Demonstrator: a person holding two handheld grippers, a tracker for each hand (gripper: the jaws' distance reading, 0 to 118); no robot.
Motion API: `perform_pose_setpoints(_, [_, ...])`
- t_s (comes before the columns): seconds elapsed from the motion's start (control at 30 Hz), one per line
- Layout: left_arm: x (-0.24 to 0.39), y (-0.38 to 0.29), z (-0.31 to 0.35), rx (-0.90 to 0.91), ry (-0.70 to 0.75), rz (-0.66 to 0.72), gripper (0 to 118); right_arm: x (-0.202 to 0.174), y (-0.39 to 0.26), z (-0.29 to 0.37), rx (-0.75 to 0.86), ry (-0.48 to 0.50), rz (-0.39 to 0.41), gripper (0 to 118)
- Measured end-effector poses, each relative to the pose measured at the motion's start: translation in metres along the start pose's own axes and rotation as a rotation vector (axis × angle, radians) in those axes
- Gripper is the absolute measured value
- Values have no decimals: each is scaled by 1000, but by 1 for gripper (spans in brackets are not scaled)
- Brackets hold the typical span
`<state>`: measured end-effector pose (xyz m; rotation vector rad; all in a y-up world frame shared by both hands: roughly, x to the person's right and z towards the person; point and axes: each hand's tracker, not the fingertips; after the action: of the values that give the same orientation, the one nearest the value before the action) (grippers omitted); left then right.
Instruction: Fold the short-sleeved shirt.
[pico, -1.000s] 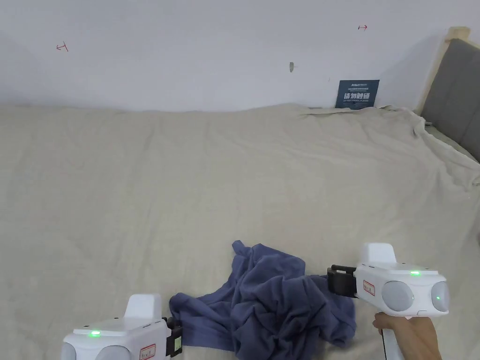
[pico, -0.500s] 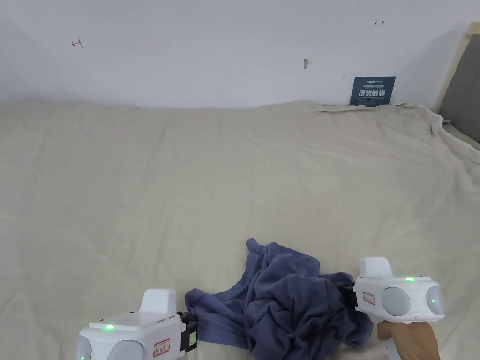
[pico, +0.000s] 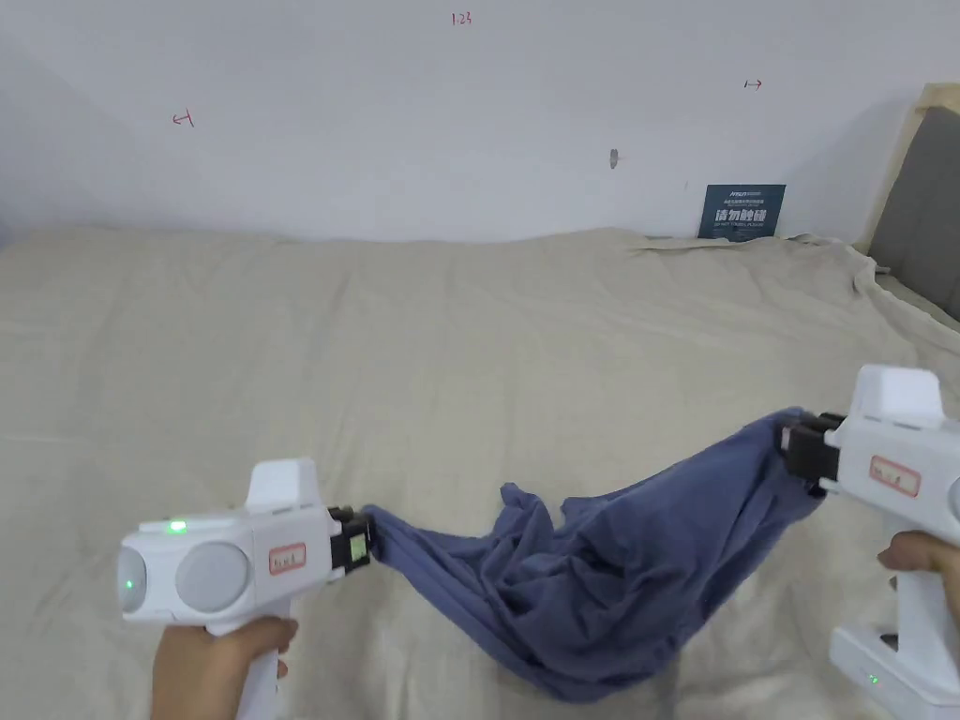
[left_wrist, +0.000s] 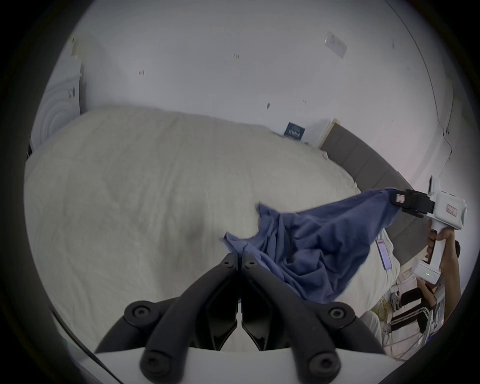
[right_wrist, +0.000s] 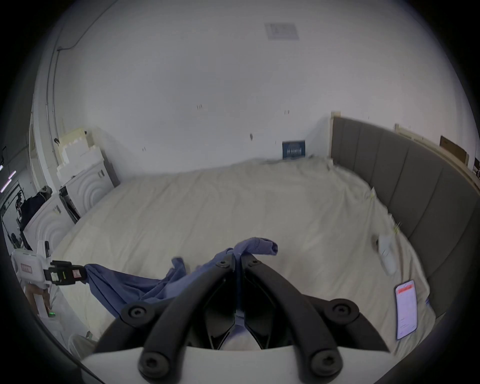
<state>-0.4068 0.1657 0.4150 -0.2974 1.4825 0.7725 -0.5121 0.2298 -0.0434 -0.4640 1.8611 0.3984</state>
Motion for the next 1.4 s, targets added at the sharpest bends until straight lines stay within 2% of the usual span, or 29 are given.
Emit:
perform_pose_setpoints(0.27, [-20,91,37,151,112,-51,0,18,67,38,106,-40,0,1])
perform_pose_setpoints(0.5, [-27,174,66,239,150,-26,0,29,128,43,193,-72,-27,1])
perform_pose_setpoints(0.73, [-25,254,72,321,235,-50,0,35,186,12,242,-94,-53,1])
perform_pose_setpoints(1.0, [-35,321,91,449,297,-46,0,39,233,-20,308,-118,-31,1])
perform_pose_setpoints(1.17, [-55,319,92,485,300,-16,0,27,220,-32,306,-95,-45,1])
perform_pose_setpoints(1.4, [-79,249,45,399,317,-22,0,16,144,-77,172,-101,13,1])
